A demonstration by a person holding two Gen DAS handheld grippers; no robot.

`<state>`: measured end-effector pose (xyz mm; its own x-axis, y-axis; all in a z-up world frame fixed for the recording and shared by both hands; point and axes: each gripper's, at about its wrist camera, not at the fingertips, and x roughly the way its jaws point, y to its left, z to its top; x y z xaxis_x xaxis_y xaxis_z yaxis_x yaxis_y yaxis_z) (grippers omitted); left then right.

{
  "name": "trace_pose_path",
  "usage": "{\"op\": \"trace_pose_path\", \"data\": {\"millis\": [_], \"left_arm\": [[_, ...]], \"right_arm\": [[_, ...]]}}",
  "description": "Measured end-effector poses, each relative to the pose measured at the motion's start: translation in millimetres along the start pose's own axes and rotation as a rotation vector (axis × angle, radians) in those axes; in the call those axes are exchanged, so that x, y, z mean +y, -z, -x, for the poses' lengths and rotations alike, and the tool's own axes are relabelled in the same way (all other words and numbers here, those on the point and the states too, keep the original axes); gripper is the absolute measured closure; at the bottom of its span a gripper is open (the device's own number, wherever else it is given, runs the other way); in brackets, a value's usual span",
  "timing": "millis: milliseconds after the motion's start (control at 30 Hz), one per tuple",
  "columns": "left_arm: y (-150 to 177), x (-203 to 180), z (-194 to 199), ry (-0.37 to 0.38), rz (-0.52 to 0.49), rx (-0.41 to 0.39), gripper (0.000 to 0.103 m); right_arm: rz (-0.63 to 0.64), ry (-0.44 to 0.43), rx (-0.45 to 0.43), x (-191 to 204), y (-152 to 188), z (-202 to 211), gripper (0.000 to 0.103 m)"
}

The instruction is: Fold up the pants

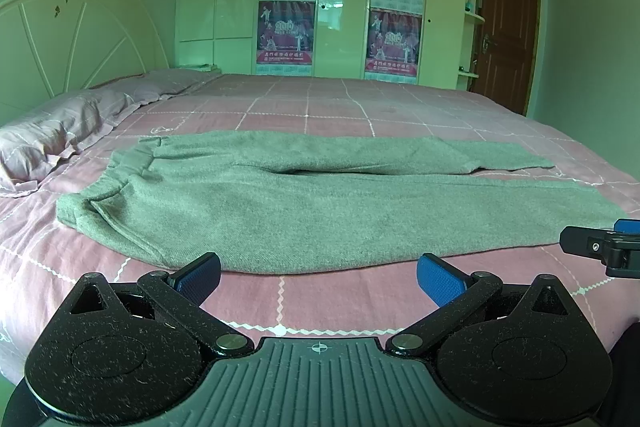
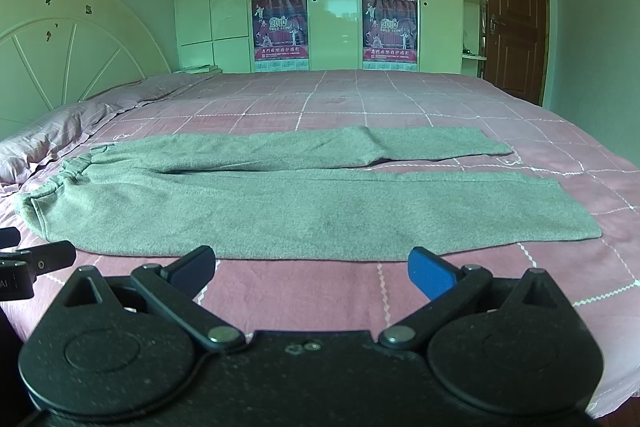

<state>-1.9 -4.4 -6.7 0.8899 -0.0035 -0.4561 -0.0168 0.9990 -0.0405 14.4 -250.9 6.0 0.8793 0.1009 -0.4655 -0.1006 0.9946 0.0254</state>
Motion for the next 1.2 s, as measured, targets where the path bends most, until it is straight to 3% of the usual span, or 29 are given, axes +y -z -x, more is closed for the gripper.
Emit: {"op": "trace_pose_path", "data": {"millis": [1200], "left_arm": [[1.1,-3.7,-5.2,0.000,-0.004,0.017,0.000]], "right_arm": [[-0.001,0.000,0.021,1.7,7.0,-6.0,0.006]]}}
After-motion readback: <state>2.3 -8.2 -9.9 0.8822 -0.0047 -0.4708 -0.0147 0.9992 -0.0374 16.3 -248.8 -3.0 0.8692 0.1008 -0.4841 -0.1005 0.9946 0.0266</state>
